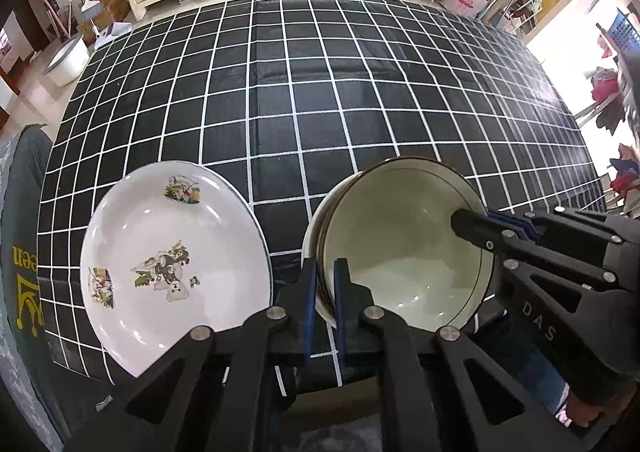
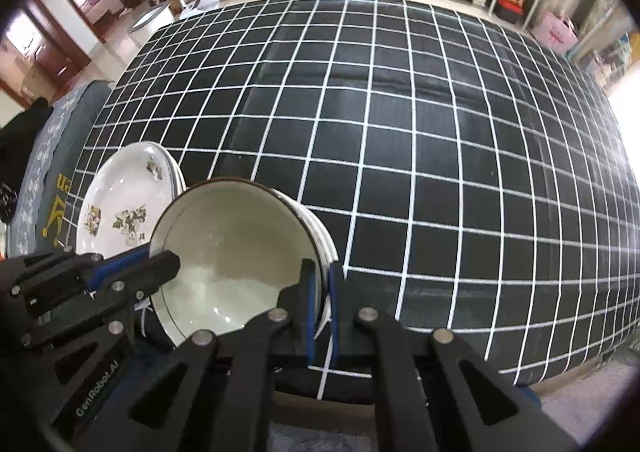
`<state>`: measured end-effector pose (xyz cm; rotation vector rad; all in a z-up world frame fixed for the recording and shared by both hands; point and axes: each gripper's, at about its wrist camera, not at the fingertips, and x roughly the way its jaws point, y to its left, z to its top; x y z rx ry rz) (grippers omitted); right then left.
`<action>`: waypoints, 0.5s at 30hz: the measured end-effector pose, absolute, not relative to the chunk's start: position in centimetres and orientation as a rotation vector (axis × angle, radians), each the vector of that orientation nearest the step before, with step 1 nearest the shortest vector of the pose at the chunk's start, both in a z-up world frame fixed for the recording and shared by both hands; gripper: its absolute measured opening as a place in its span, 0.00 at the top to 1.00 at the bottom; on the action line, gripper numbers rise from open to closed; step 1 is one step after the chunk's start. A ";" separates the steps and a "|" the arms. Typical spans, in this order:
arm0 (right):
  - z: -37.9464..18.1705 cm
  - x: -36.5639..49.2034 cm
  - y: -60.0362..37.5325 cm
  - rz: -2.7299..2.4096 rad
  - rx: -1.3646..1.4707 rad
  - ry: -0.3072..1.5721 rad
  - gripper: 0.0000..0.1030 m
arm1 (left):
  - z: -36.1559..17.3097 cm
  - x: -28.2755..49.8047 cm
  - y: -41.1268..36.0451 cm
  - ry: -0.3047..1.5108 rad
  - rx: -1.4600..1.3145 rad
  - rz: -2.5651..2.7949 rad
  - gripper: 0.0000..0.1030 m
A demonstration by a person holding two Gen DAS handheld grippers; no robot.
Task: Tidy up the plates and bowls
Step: 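Lower the patterned bowl into the nested bowls and loosen both grippers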
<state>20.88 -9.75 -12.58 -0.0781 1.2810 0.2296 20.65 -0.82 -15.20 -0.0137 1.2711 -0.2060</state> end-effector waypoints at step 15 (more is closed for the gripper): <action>-11.5 20.6 -11.8 0.209 -0.018 1.268 0.42 | -12.5 19.5 0.7 1.205 -0.039 -0.239 0.59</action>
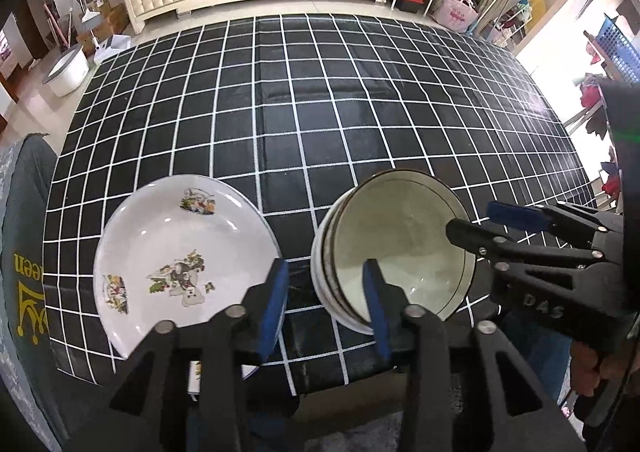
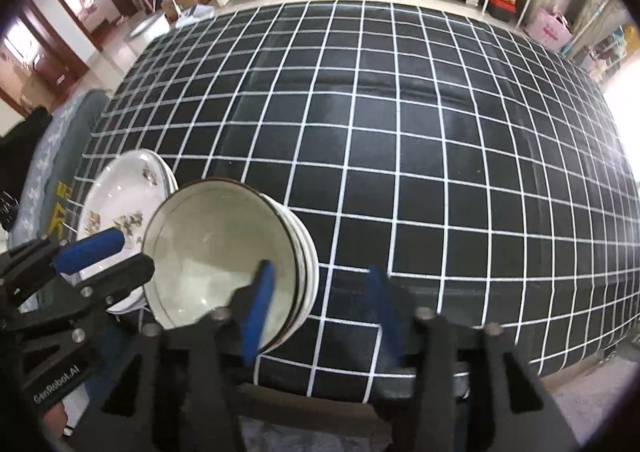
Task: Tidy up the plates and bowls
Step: 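Lower the patterned bowl into the nested bowls and loosen both grippers, then pinch the rim of the three-bowl stack with both grippers and lift it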
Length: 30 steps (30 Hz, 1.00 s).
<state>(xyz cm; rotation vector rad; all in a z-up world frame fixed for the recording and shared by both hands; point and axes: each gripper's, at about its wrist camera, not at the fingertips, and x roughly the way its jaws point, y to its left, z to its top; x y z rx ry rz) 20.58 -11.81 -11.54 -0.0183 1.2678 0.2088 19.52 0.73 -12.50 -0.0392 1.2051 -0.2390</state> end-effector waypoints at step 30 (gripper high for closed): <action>-14.0 18.9 -13.5 0.111 0.220 1.272 0.32 | -17.0 21.4 1.2 1.259 -0.114 -0.565 0.36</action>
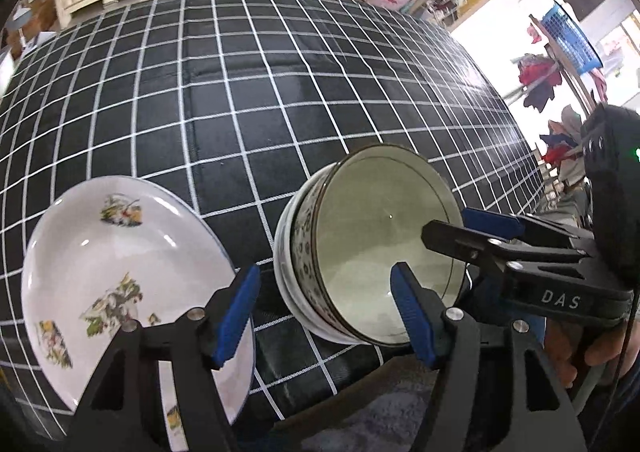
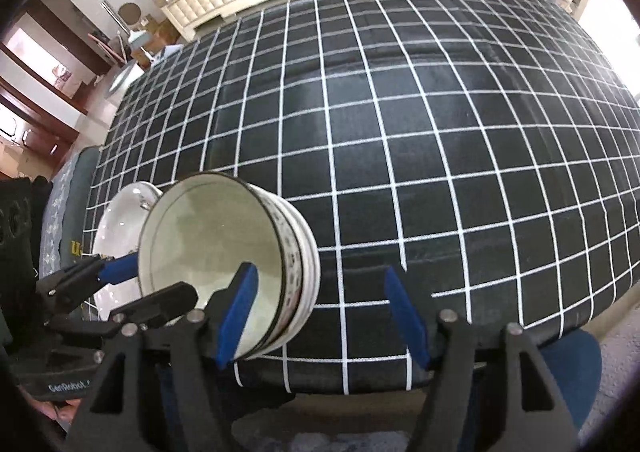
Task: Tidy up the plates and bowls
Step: 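Pinch the rim of the three-bowl stack with both grippers and lift it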
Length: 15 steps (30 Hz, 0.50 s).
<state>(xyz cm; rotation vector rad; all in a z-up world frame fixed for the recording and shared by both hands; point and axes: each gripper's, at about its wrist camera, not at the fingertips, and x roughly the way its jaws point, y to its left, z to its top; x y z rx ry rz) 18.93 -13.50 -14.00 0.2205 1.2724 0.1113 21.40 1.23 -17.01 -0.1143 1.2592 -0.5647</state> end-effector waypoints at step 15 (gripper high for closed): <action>-16.7 19.7 -13.0 0.122 0.357 1.370 0.33 | -18.6 22.0 -0.4 1.313 -0.024 -0.616 0.39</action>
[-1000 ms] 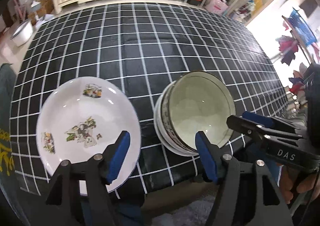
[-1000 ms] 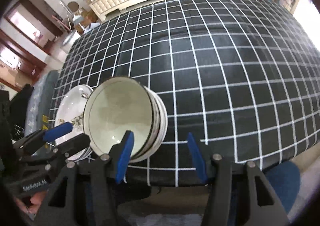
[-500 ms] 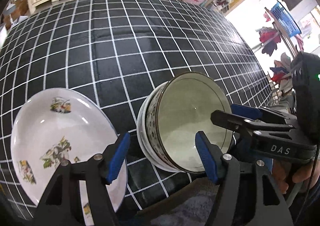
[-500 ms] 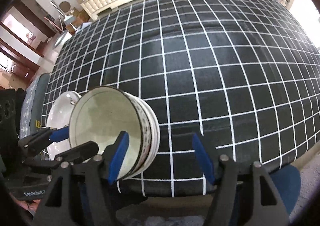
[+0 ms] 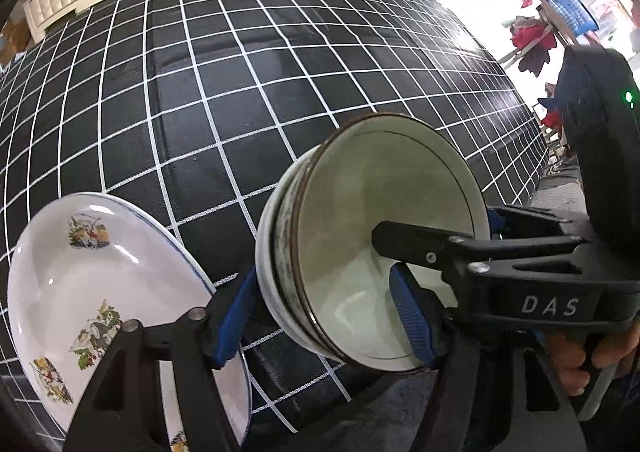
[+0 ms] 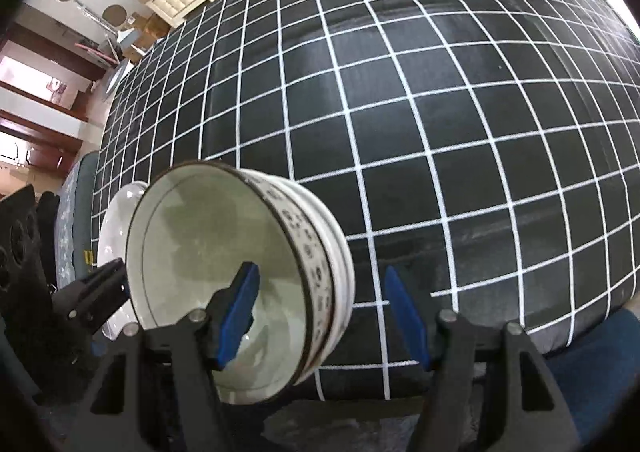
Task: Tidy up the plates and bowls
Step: 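Pinch the rim of the three-bowl stack with both grippers and lift it, then carry the bowl stack over the plate stack and lower it on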
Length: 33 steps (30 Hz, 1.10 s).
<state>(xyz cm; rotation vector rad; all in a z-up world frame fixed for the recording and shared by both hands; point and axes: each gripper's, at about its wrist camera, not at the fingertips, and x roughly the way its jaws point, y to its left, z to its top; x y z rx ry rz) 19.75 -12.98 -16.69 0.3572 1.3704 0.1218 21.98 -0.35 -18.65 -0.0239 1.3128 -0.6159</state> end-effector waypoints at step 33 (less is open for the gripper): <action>-11.6 20.8 -10.4 0.176 0.425 1.321 0.46 | -12.1 19.9 2.3 1.226 -0.055 -0.456 0.50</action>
